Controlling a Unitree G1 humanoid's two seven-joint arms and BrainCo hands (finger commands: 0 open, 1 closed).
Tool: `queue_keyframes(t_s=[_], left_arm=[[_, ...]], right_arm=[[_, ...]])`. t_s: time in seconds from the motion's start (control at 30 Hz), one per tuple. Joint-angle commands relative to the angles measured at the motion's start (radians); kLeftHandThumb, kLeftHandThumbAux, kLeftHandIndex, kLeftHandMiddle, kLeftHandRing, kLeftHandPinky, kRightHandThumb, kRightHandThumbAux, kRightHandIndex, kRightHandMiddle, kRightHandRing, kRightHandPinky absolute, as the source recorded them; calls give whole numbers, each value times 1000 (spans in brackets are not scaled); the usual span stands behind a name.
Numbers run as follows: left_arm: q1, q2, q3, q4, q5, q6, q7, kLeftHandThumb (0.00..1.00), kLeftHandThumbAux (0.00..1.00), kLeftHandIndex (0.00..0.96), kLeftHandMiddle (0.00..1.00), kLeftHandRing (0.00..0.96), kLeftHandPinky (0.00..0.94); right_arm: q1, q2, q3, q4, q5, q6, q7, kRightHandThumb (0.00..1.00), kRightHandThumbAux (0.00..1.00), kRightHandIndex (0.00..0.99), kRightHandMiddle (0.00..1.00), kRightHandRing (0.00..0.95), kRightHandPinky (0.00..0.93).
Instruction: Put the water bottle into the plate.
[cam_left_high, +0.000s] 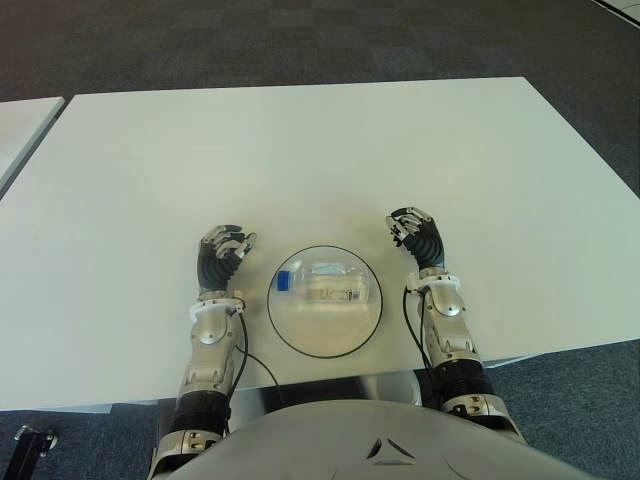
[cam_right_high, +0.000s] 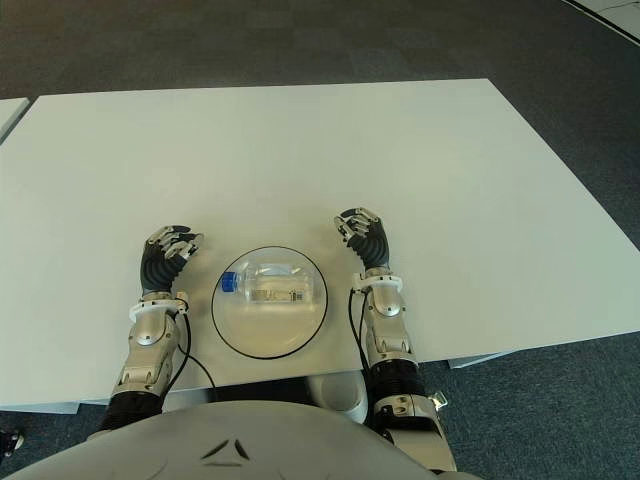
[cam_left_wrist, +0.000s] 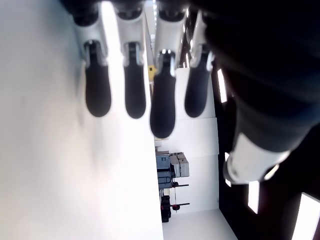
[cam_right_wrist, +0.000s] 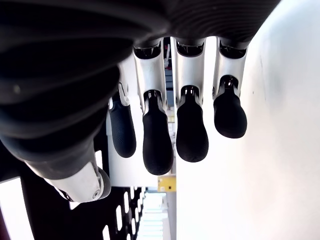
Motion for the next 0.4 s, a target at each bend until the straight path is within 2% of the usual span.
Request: queue_keyframes(t_s=[0.03, 0.4], left_arm=[[24, -8, -8, 4, 8, 12, -2, 704, 715, 432, 557, 538, 520], [32, -3, -9, 0, 15, 1, -6, 705, 715, 433, 572, 548, 532]], right_arm=[[12, 2, 5, -8, 5, 8, 2, 709, 726, 436, 692, 700, 727], [22, 2, 8, -25, 6, 15, 5, 709, 726, 436, 692, 703, 721]])
